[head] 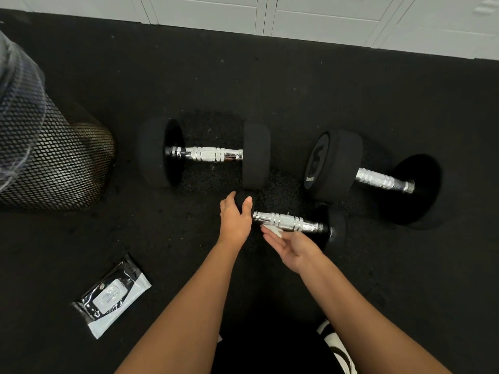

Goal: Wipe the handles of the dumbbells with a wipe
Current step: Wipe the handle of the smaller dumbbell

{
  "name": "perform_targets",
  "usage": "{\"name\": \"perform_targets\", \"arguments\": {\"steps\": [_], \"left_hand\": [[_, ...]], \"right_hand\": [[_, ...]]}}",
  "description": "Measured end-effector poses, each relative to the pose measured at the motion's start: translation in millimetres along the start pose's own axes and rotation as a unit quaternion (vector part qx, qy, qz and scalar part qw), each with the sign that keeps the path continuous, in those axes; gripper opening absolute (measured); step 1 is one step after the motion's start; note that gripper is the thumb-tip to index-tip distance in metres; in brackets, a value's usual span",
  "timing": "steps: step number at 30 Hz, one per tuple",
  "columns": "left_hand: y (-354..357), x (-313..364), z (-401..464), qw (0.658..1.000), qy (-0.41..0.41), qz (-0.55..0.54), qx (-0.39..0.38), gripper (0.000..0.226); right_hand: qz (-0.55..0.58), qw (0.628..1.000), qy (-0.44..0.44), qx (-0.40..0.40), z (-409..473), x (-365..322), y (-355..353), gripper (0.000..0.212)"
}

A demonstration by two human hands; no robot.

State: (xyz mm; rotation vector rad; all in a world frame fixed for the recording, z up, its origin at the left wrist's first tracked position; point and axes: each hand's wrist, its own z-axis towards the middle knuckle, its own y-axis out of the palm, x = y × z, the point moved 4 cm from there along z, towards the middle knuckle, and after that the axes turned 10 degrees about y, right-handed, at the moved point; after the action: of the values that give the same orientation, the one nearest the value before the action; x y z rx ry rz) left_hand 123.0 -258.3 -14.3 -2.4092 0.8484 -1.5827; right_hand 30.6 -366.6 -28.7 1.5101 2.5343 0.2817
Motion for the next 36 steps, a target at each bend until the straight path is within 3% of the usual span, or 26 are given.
{"name": "perform_targets", "arguments": {"steps": [17, 32, 36], "left_hand": [[0, 1, -1, 1.000, 0.006, -0.001, 0.004, 0.055], [-2, 3, -3, 1.000, 0.002, -0.002, 0.002, 0.054], [-2, 2, -2, 1.000, 0.003, -0.003, 0.002, 0.055]], "right_hand": [[0.013, 0.999, 0.011, 0.051, -13, -21, -10, 0.036], [0.008, 0.991, -0.050, 0.121, 5, -7, -20, 0.029], [0.036, 0.994, -0.063, 0.080, 4, 0, -25, 0.030]]}}
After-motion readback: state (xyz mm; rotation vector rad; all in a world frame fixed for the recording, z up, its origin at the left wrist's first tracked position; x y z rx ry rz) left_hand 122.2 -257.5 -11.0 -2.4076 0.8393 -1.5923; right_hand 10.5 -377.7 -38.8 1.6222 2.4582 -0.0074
